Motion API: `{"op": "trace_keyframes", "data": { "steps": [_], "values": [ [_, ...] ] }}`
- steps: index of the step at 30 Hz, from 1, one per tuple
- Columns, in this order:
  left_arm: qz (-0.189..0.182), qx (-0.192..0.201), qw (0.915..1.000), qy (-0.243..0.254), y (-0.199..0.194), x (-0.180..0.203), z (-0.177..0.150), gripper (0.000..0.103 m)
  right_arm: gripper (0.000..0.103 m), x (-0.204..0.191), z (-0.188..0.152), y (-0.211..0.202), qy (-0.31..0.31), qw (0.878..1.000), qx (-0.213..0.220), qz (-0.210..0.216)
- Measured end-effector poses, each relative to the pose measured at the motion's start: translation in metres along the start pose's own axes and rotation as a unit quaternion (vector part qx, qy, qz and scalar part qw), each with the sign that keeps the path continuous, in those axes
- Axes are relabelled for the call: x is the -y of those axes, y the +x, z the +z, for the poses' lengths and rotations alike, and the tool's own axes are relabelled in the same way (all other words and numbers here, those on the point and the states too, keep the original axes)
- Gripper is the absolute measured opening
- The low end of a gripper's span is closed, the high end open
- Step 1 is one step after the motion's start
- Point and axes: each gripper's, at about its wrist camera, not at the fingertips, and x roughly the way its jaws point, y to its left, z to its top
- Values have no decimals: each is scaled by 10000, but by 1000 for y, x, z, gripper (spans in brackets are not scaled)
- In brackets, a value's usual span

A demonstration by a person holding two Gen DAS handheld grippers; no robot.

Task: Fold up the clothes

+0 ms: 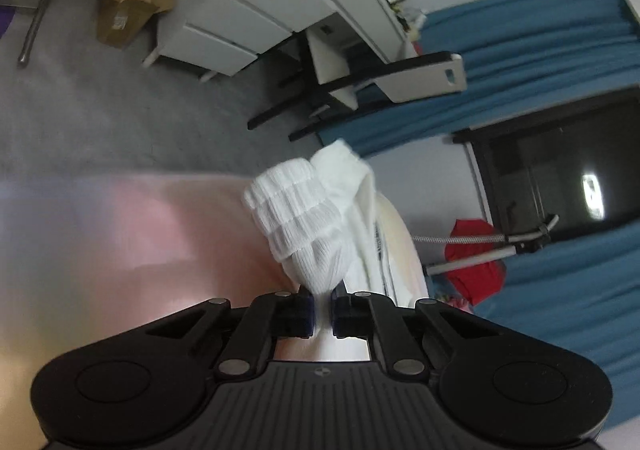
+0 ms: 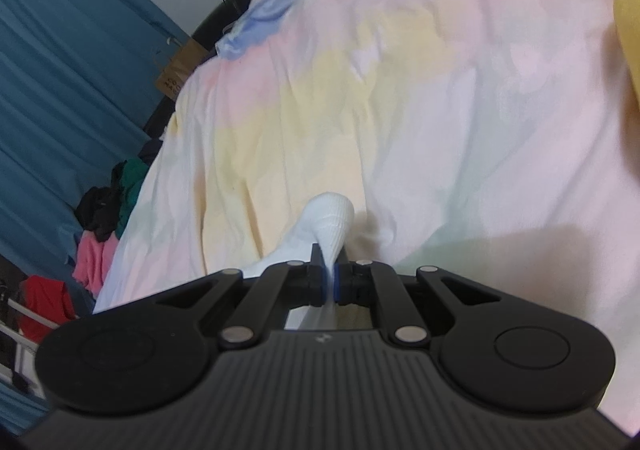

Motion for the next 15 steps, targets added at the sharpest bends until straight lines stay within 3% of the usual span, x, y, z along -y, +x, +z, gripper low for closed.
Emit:
{"op": "trace_keyframes", "data": {
  "steps": [3,6,10,15],
  "values": [
    [179,-288,9989,333,-21,10,17,6,7,-3,1,-14,22,9996,256,-103],
    [501,-581,9962,416,-39,-6,22,6,7,-4,3,-33,45,9979,564,-329],
    [968,-754,9906,605,-50,-33,21,6,7,4,4,-66,146,9882,1038,-1120],
    [1298,-864,9855,672,-59,-76,20,8,7,40,3,-75,672,9717,849,-2099]
  ]
}}
